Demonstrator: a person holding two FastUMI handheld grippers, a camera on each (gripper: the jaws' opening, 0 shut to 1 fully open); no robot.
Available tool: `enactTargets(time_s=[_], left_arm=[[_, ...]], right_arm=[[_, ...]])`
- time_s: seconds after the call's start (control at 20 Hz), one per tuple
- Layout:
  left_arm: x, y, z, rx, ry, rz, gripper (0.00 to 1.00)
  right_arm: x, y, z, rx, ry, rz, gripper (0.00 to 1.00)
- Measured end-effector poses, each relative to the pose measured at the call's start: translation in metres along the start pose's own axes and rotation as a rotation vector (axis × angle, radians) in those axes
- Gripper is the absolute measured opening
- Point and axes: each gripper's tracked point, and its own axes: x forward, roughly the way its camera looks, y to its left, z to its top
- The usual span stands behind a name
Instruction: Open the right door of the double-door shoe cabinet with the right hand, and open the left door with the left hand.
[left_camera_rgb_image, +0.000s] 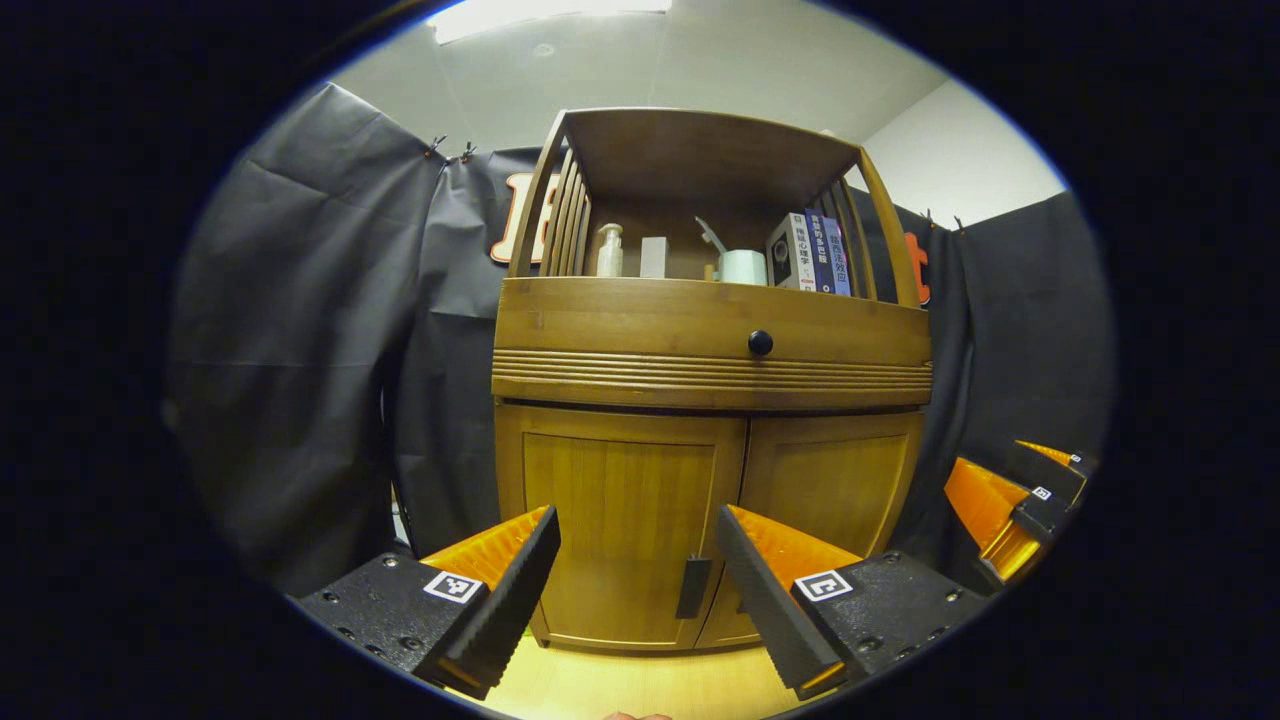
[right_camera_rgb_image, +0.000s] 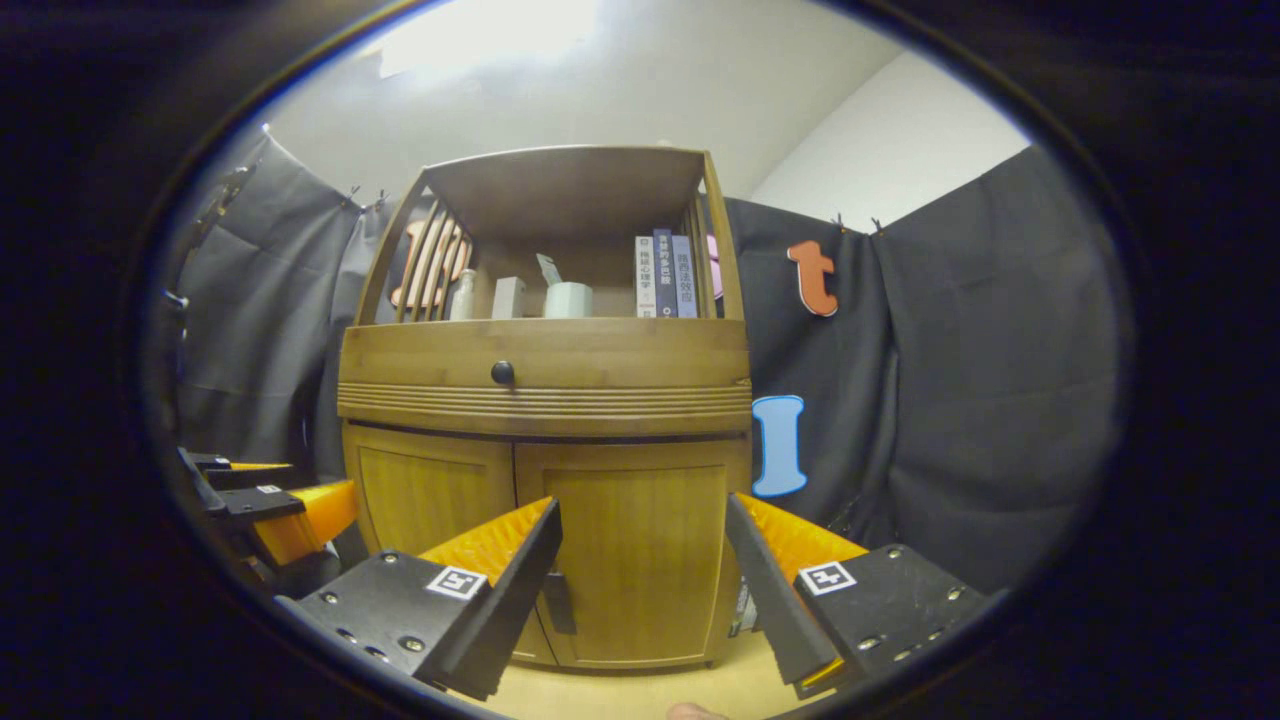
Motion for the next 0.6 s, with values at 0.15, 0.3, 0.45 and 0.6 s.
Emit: enactTargets(time_s=[0.15,0.3,0.45,0.6], left_arm=[[-0.002,0.005,0.000,-0.001,-0.002,0.000,0.96],[-0.005,0.013,0.003,0.008,-0.009,0.014,0.96],[-0.007,0.022,0.003,0.008,-0.013,0.030,0.98],[-0.016,0.038,0.002,0.019,-0.010,0.068,0.96]], right_arm=[[0.000,0.002,-0.002,0.003,0.014,0.006,0.98],[0.000,0.005,-0.012,0.001,0.041,0.019,0.98],[0.002,0.021,-0.028,-0.020,0.068,0.037,0.98],[0.016,0.036,-0.046,-0.039,0.108,0.070,0.96]])
